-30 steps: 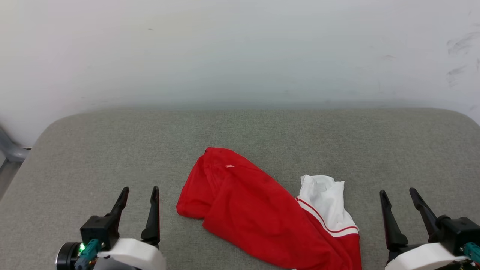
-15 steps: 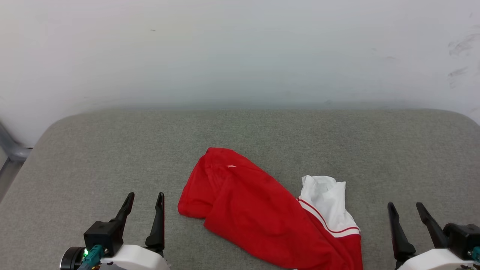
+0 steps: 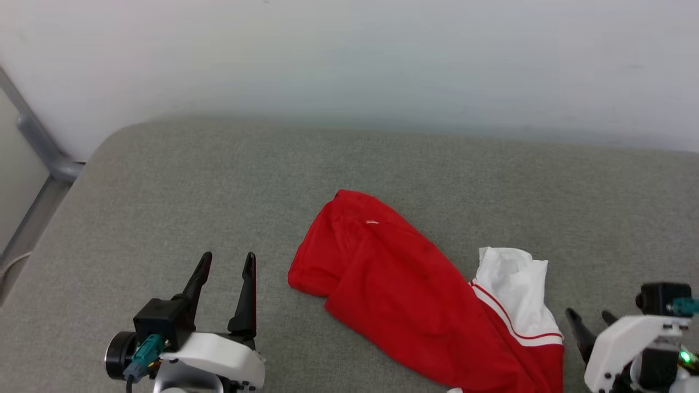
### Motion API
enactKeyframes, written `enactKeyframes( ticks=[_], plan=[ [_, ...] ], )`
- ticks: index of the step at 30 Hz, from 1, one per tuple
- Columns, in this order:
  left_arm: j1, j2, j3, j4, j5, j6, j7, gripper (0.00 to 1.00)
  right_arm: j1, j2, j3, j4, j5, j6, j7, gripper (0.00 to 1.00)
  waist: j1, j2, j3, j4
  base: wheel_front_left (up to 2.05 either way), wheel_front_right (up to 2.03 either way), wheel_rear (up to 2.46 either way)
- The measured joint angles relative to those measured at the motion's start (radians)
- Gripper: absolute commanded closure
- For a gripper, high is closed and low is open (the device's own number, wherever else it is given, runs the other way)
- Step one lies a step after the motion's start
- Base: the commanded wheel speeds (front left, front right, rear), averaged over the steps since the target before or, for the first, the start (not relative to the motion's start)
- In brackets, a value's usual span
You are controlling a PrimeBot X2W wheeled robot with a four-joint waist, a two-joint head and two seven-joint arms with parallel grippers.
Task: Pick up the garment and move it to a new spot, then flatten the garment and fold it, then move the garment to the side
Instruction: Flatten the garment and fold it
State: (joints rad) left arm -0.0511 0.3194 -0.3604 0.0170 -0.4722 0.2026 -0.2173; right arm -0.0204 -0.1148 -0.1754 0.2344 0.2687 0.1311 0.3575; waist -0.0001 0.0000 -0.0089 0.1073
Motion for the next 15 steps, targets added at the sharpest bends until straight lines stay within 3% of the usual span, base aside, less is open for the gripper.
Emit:
enactKeyframes(
  ticks=[8, 15],
  plan=[
    [-0.059, -0.034, -0.018, 0.028, 0.000, -0.026, -0.019, 0.00, -0.216, -0.150, 0.193, 0.131, 0.077, 0.000, 0.151, 0.00, 0.0002, 0.0000, 0.091, 0.052, 0.00, 0.00, 0.00],
    [-0.107, -0.058, -0.022, 0.069, 0.000, -0.050, -0.032, 0.00, -0.330, -0.227, 0.383, 0.263, 0.164, 0.000, 0.263, 0.00, 0.0002, 0.0000, 0.153, 0.094, 0.00, 0.00, 0.00]
  ],
)
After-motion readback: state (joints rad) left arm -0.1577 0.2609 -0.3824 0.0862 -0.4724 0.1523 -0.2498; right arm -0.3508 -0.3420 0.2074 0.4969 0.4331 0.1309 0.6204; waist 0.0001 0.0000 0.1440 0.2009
